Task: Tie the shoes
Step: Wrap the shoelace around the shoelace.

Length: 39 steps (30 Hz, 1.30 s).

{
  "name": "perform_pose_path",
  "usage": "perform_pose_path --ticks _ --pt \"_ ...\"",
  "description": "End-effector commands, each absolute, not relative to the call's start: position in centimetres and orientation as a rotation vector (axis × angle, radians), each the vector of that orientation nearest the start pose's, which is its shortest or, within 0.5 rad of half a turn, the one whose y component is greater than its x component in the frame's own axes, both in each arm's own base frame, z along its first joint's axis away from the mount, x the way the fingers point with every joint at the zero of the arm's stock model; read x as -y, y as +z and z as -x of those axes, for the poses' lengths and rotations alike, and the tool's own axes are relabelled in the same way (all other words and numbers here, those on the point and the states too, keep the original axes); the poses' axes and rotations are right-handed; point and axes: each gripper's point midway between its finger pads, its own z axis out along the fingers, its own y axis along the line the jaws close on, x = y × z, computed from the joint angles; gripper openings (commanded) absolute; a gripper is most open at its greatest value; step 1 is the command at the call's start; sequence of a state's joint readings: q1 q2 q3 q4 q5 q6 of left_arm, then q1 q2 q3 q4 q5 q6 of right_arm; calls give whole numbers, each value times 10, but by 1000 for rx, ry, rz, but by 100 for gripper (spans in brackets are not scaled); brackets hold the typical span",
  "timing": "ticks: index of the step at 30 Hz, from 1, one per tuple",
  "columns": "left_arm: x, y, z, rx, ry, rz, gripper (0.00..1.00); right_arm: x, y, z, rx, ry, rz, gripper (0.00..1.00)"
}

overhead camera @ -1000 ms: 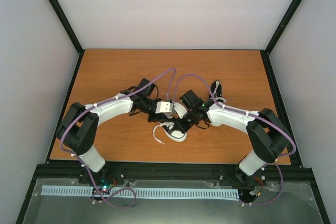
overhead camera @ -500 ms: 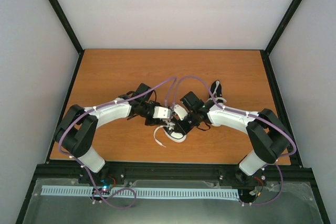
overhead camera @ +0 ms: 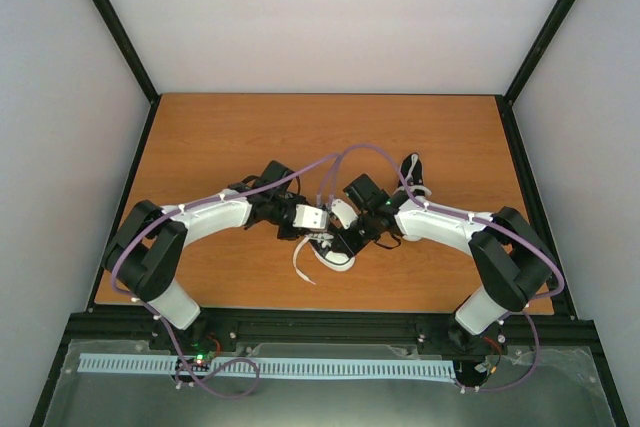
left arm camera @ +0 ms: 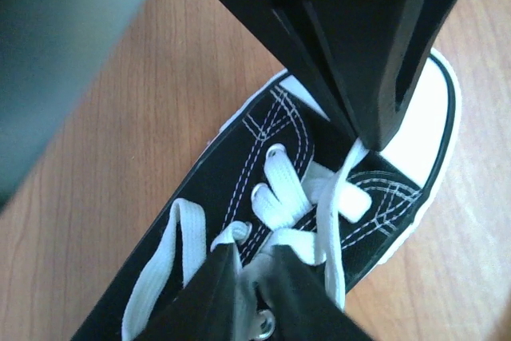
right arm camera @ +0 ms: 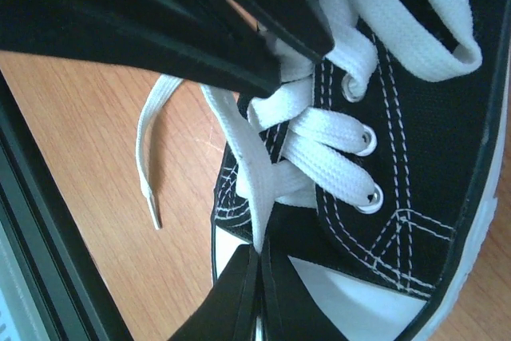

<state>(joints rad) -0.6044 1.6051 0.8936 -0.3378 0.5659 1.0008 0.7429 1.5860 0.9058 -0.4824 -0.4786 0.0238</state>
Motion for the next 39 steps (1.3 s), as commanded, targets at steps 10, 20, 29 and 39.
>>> perform_pose_path --ticks 10,20,29,39 --pt "286 129 -257 -1606 -744 -1754 1 -292 73 -199 -2529 880 1151 3" --pt "264 140 -263 -1611 -752 -1727 1 -281 95 -214 -2501 966 1034 3" --pt "253 133 -247 -1563 -722 -1787 1 -254 97 -227 -2550 967 877 3" --pt "245 110 -240 -1481 -657 -1899 1 -240 101 -238 -2562 1018 780 3"
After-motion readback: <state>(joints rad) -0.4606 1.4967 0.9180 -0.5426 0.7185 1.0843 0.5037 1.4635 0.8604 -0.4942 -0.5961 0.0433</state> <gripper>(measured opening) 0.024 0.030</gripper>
